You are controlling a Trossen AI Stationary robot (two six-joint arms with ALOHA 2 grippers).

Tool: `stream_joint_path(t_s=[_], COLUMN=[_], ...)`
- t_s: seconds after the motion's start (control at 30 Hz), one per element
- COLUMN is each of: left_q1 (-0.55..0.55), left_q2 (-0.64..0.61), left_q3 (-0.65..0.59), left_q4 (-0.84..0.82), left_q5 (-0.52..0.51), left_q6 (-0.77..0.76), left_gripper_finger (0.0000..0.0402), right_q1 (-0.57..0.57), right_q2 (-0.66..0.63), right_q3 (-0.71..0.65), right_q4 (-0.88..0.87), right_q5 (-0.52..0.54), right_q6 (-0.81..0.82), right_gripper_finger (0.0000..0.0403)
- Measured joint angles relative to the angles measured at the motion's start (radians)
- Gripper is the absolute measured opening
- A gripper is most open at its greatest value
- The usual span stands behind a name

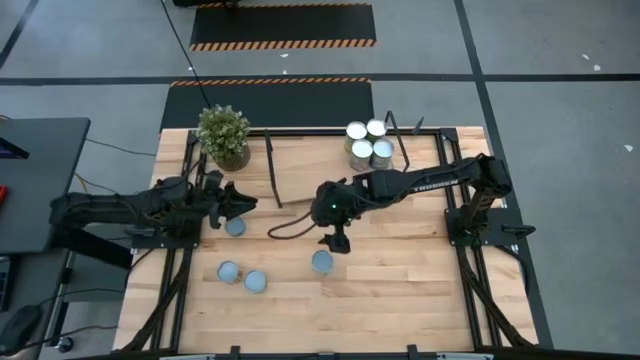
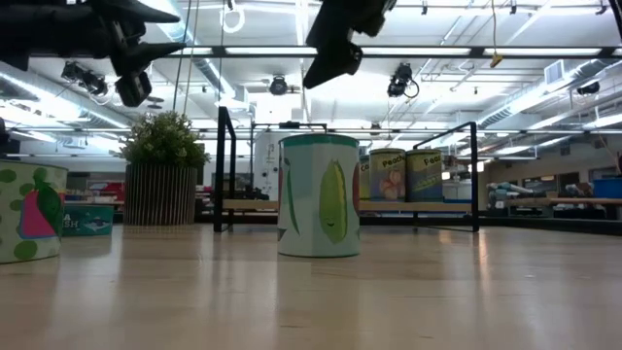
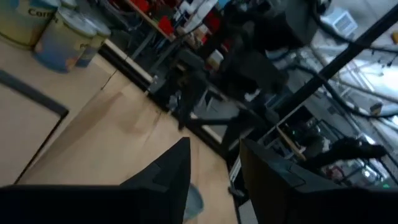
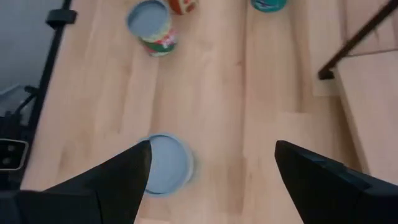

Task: Pick and place cans onto a shelf
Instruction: Put the canned green peas on the shelf

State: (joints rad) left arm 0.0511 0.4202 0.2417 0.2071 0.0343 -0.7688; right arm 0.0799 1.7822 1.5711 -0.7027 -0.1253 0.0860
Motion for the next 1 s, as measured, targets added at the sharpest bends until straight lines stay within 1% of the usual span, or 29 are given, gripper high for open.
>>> stream_joint_path(t_s=[0.1, 0.2, 0.3, 0.37, 0.47, 0.57, 0.67, 0.73, 0.8, 0.9, 0.93, 1.0], left_q1=[-0.05, -0.101, -0.152, -0.186, -0.237, -0.292, -0.355, -0.394, -0.426, -0.452, -0.457, -0.464], left_q2=[0.055, 0.102, 0.146, 0.172, 0.218, 0.266, 0.333, 0.382, 0.43, 0.501, 0.527, 0.569], left_q3=[0.0, 0.001, 0.036, 0.09, 0.196, 0.306, 0.39, 0.428, 0.444, 0.439, 0.439, 0.439], left_q4=[0.083, 0.144, 0.13, 0.054, -0.122, -0.357, -0.536, -0.596, -0.613, -0.632, -0.633, -0.633], left_q5=[-0.064, -0.134, -0.171, -0.171, -0.168, -0.169, -0.171, -0.172, -0.172, -0.171, -0.172, -0.172], left_q6=[-0.015, -0.066, -0.101, -0.112, -0.116, -0.123, -0.193, -0.215, -0.209, -0.222, -0.238, -0.26], left_gripper_finger=[0.0144, 0.0144, 0.0144, 0.0143, 0.0137, 0.0127, 0.0119, 0.0116, 0.0115, 0.0121, 0.0126, 0.0141], right_q1=[0.023, 0.053, 0.092, 0.119, 0.163, 0.212, 0.25, 0.264, 0.27, 0.262, 0.252, 0.229], right_q2=[-0.016, -0.028, -0.042, -0.052, -0.062, -0.066, -0.066, -0.066, -0.066, -0.066, -0.066, -0.065], right_q3=[0.0, 0.0, 0.0, 0.0, 0.0, 0.0, 0.0, 0.0, -0.009, -0.071, -0.099, -0.153], right_q4=[-0.02, -0.064, -0.126, -0.165, -0.167, -0.119, -0.068, -0.018, 0.027, 0.126, 0.159, 0.235], right_q5=[0.019, 0.051, 0.057, 0.081, 0.136, 0.209, 0.292, 0.313, 0.315, 0.322, 0.318, 0.273], right_q6=[-0.007, -0.006, 0.015, 0.039, 0.062, 0.041, 0.01, 0.016, 0.002, -0.033, -0.029, -0.003], right_gripper_finger=[0.0348, 0.0348, 0.0348, 0.0348, 0.0348, 0.0348, 0.0348, 0.0348, 0.0348, 0.0348, 0.0348, 0.0348])
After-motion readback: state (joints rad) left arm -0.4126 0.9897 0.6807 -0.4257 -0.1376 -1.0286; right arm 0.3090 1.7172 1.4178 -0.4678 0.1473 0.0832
